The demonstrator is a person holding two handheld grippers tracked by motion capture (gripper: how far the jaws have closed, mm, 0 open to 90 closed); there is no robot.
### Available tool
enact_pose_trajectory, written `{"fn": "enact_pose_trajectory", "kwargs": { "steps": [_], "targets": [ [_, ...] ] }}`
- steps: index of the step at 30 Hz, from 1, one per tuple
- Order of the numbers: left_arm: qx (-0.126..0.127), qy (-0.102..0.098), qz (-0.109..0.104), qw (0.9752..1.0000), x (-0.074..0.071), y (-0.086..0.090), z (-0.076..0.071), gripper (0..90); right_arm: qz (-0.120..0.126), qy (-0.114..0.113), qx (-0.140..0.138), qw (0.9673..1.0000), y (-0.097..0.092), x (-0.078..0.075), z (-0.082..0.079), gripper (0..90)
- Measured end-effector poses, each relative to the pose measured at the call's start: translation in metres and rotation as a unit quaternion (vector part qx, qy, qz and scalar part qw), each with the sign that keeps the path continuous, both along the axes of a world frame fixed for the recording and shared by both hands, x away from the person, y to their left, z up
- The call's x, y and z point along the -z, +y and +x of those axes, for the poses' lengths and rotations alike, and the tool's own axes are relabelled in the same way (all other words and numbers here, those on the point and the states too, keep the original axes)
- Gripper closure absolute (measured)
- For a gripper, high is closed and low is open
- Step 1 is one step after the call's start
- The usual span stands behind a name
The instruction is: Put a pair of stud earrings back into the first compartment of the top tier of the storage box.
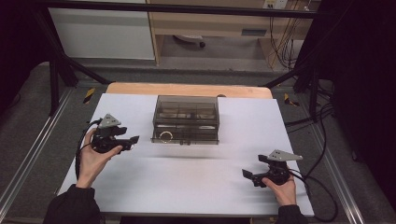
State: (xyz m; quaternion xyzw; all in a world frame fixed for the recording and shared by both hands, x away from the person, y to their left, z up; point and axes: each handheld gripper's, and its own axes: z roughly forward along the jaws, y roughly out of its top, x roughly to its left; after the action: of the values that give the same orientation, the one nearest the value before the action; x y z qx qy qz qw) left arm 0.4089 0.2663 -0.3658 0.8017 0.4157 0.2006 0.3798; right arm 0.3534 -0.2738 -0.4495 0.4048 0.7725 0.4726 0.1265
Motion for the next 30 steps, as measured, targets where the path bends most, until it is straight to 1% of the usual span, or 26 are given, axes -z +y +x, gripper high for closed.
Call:
{"fn": "enact_pose_trajectory", "kwargs": {
  "steps": [5,7,8,9,11,13,14,16,19,23,25,28,30],
  "targets": [
    [-0.010,0.004,0.002,0.9999,0.008,0.010,0.002,24.6,0.000,0.001,0.001,1.0000,0.000,0.000,0.000,0.6],
    [-0.014,0.008,-0.003,0.9999,0.012,0.013,0.003,21.6,0.001,0.000,0.000,1.0000,0.000,0.000,0.000,0.6],
    [-0.016,0.007,-0.003,0.9999,0.015,0.014,0.004,19.8,0.001,0.000,0.000,1.0000,0.000,0.000,0.000,0.7],
    [-0.015,0.012,-0.004,0.9998,0.017,0.015,0.005,18.1,0.000,0.000,0.000,1.0000,0.000,0.000,0.000,0.6],
    [-0.019,0.013,-0.002,0.9997,0.021,0.017,0.006,15.7,0.000,0.001,0.001,1.0000,0.000,0.000,0.000,0.6],
    [-0.024,0.016,0.002,0.9996,0.026,0.019,0.008,13.7,0.000,0.001,0.001,1.0000,0.000,0.000,0.000,0.7],
    [-0.025,0.016,0.007,0.9995,0.028,0.020,0.009,12.8,-0.001,0.001,0.000,1.0000,0.000,0.000,0.000,0.7],
    [-0.031,0.022,0.015,0.9992,0.033,0.020,0.011,11.4,-0.001,0.001,0.000,1.0000,0.000,0.000,0.000,0.6],
    [-0.036,0.028,0.019,0.9988,0.040,0.021,0.013,11.6,-0.001,0.000,0.000,1.0000,0.000,0.000,0.000,0.6],
    [-0.044,0.037,0.035,0.9977,0.047,0.023,0.018,12.5,-0.001,0.001,0.000,1.0000,0.000,0.001,0.000,0.7],
    [-0.055,0.040,0.036,0.9970,0.052,0.025,0.020,13.4,-0.001,0.001,0.000,1.0000,0.000,0.001,0.000,0.6],
    [-0.066,0.044,0.047,0.9957,0.056,0.029,0.023,15.6,-0.001,0.001,0.000,1.0000,-0.001,0.001,0.000,0.7],
    [-0.073,0.042,0.047,0.9953,0.059,0.030,0.024,18.0,-0.001,0.002,0.000,1.0000,-0.001,0.001,0.000,0.6]
  ]
}}
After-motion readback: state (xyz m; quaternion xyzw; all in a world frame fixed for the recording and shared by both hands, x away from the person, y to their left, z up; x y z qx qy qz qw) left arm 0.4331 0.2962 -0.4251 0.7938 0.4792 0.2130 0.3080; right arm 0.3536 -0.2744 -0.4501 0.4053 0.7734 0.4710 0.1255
